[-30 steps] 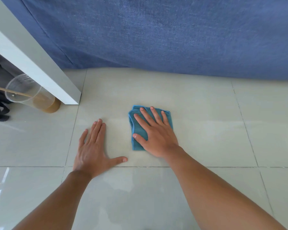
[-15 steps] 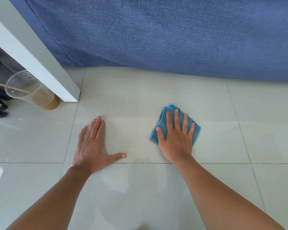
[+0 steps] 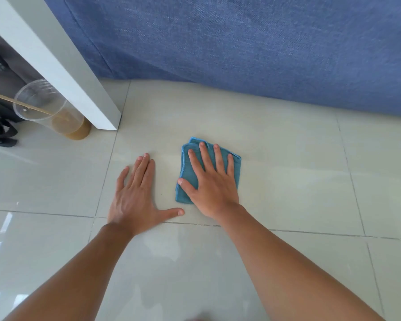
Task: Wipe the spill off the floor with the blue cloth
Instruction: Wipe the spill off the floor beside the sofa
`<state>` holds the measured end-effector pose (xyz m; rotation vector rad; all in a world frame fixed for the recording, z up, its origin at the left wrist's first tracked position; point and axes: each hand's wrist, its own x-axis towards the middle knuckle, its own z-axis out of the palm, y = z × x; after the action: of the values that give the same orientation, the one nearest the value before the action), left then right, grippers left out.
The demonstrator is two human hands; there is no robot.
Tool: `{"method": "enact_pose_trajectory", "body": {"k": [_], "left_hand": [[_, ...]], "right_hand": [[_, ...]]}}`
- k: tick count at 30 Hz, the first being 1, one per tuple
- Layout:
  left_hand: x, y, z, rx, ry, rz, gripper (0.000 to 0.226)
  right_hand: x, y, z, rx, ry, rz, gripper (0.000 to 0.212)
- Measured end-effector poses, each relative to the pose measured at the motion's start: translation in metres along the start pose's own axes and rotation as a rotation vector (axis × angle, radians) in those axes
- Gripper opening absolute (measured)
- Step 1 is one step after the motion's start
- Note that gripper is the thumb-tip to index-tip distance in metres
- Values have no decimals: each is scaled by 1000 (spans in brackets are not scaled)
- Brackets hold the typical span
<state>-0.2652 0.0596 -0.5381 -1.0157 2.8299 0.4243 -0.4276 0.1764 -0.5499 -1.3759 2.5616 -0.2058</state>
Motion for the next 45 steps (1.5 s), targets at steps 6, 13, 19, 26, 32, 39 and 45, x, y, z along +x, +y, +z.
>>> {"method": "enact_pose_trajectory", "body": {"k": [6, 13, 19, 26, 32, 39, 45], "left_hand": [[0, -3, 0, -11, 4, 1, 146], [0, -6, 2, 1, 9, 8, 145], [2, -6, 7, 28, 18, 18, 146], [6, -5, 1, -126, 114, 7, 121], [43, 34, -13, -211, 220, 2, 54], [88, 67, -21, -5, 61, 81, 52], [90, 60, -25, -364, 72, -45, 14]], "right_hand": [[19, -21, 4, 47, -16, 22, 83], [7, 15, -6, 42, -66, -190, 79], [12, 20, -16, 438, 102, -113, 48], [20, 36, -34, 254, 106, 145, 49], [19, 42, -40, 429, 39, 254, 43], [13, 45, -48, 576, 47, 213, 9], [11, 51, -55, 726, 92, 242, 7]]}}
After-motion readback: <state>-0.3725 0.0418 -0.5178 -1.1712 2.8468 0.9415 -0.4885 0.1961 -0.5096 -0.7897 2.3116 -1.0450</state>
